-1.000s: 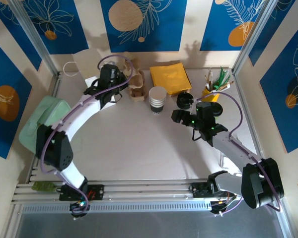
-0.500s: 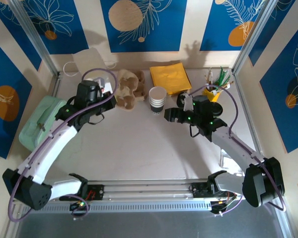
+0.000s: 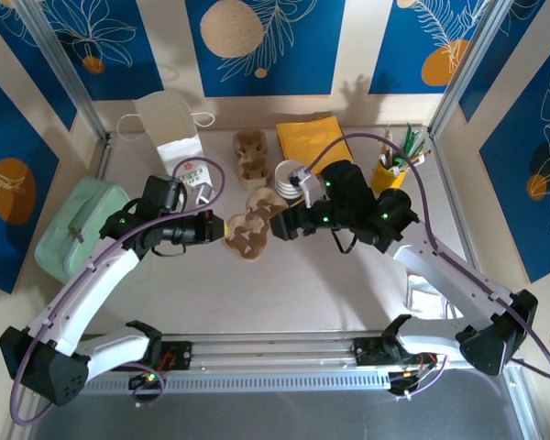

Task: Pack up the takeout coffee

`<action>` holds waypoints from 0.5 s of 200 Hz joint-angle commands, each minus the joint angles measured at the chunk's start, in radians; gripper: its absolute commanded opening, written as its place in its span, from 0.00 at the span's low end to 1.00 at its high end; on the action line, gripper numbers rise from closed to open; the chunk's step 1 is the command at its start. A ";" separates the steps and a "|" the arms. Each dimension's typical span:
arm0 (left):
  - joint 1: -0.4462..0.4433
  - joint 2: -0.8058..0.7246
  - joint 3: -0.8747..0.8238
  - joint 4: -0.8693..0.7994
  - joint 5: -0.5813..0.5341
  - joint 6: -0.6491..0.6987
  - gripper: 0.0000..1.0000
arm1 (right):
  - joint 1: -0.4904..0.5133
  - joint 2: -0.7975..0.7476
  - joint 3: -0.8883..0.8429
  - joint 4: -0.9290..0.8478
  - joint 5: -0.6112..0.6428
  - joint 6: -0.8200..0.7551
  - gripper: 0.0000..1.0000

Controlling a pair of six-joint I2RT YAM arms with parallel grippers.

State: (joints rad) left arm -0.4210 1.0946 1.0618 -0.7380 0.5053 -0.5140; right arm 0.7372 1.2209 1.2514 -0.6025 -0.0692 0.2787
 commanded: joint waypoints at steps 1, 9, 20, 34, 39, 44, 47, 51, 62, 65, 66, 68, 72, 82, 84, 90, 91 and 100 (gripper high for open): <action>0.011 -0.024 0.000 -0.025 0.130 0.048 0.06 | 0.069 0.055 0.061 -0.140 0.112 -0.028 0.81; 0.011 -0.026 0.001 -0.027 0.143 0.052 0.06 | 0.094 0.074 0.085 -0.156 0.148 -0.024 0.81; 0.011 -0.031 0.002 -0.029 0.146 0.054 0.06 | 0.129 0.098 0.108 -0.168 0.181 -0.022 0.81; 0.011 -0.040 0.002 -0.026 0.150 0.053 0.06 | 0.157 0.125 0.129 -0.176 0.206 -0.021 0.81; 0.011 -0.041 0.002 -0.024 0.155 0.052 0.06 | 0.164 0.136 0.138 -0.181 0.220 -0.020 0.80; 0.011 -0.044 0.002 -0.022 0.157 0.051 0.06 | 0.171 0.147 0.145 -0.186 0.235 -0.019 0.80; 0.011 -0.046 0.002 -0.020 0.158 0.052 0.06 | 0.173 0.151 0.147 -0.190 0.240 -0.019 0.80; 0.011 -0.047 0.003 -0.019 0.161 0.051 0.06 | 0.176 0.161 0.156 -0.197 0.250 -0.019 0.80; 0.011 -0.053 0.001 -0.017 0.161 0.051 0.06 | 0.179 0.178 0.169 -0.210 0.252 -0.019 0.80; 0.011 -0.054 0.001 -0.019 0.161 0.050 0.06 | 0.180 0.182 0.172 -0.214 0.254 -0.017 0.80; 0.011 -0.054 0.001 -0.020 0.161 0.051 0.06 | 0.180 0.183 0.173 -0.214 0.255 -0.017 0.79; 0.011 -0.056 0.000 -0.021 0.160 0.051 0.06 | 0.181 0.186 0.177 -0.216 0.256 -0.016 0.79; 0.011 -0.056 0.001 -0.021 0.161 0.050 0.06 | 0.181 0.192 0.179 -0.219 0.259 -0.016 0.79; 0.010 -0.061 0.000 -0.021 0.165 0.051 0.06 | 0.183 0.202 0.184 -0.223 0.264 -0.014 0.78; 0.010 -0.061 0.000 -0.021 0.166 0.051 0.06 | 0.183 0.202 0.184 -0.225 0.265 -0.015 0.78; 0.010 -0.063 -0.002 -0.023 0.167 0.052 0.06 | 0.182 0.207 0.186 -0.225 0.265 -0.014 0.78; 0.010 -0.063 -0.002 -0.023 0.167 0.053 0.06 | 0.183 0.207 0.185 -0.226 0.265 -0.014 0.77; 0.010 -0.065 -0.001 -0.026 0.166 0.055 0.06 | 0.185 0.210 0.186 -0.225 0.266 -0.013 0.77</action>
State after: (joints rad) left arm -0.4210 1.0496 1.0603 -0.7490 0.6346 -0.4877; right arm 0.9157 1.4189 1.4067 -0.7856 0.1638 0.2691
